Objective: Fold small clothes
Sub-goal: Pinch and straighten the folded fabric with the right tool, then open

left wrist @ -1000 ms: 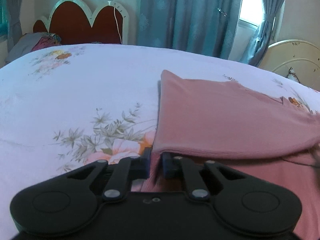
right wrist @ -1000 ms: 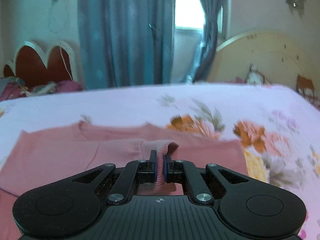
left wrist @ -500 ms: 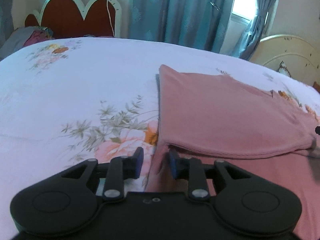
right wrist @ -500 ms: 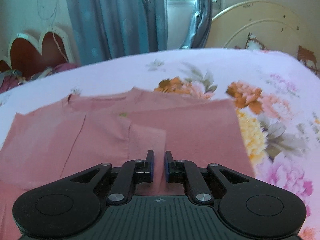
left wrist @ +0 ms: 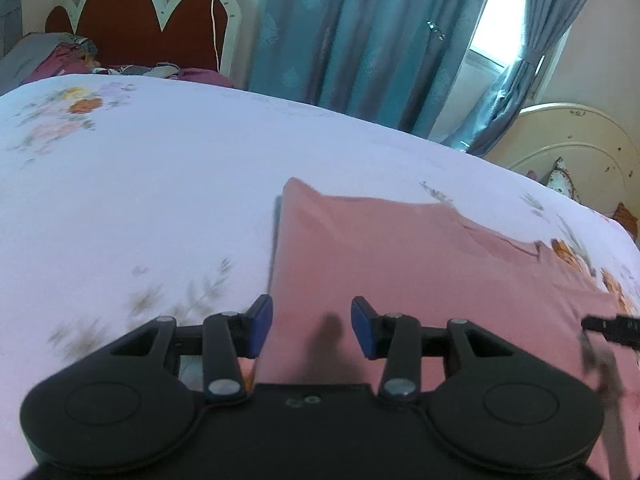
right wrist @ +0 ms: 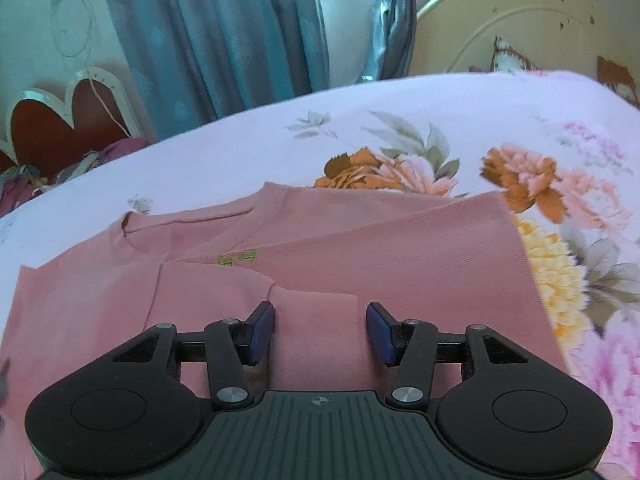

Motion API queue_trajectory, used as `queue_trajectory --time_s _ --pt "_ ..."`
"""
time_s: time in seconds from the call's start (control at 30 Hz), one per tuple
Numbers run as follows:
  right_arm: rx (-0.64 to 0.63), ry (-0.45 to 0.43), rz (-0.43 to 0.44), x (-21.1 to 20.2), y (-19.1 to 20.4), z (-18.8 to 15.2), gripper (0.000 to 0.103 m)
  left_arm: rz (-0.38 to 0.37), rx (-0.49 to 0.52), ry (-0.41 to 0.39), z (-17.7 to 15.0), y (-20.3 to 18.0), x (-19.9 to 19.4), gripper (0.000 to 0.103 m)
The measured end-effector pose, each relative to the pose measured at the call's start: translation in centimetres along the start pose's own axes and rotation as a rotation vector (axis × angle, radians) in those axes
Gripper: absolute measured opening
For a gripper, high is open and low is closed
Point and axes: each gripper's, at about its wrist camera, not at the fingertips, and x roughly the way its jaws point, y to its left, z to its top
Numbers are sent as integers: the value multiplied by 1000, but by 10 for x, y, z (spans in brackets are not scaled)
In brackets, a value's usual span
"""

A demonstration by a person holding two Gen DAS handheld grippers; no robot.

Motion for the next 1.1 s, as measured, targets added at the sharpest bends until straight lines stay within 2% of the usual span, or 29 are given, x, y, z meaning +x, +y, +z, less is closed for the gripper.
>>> queue_trajectory --time_s 0.03,0.13,0.2,0.33,0.43,0.5,0.63,0.83,0.97,1.07,1.1 --pt "4 15 15 3 2 -1 27 3 -9 4 4 -1 8 42" --pt "-48 6 12 3 14 -5 12 20 -34 8 13 -3 27 42" --pt "-75 -17 0 0 18 -8 9 31 -27 6 19 -5 36 42" --pt "-81 -126 -46 -18 14 -12 8 63 -22 11 25 -3 50 42" --pt "-111 -61 -73 -1 9 -19 8 75 -31 -3 24 1 55 42" --pt "-145 -74 -87 0 11 -19 8 81 -18 -4 24 -1 55 42" --pt "-108 -131 -82 -11 10 -10 13 81 -32 -8 29 -1 54 42" --pt "-181 -206 -84 -20 29 -2 13 109 -23 -13 38 -6 66 42" --pt "-187 -175 -85 -10 29 -5 13 136 -11 -13 42 -7 73 44" --pt "-212 -69 -125 14 21 -11 13 145 4 -14 43 -8 76 44" --pt "-207 -87 -119 14 18 -13 13 147 10 -14 43 -9 76 44"
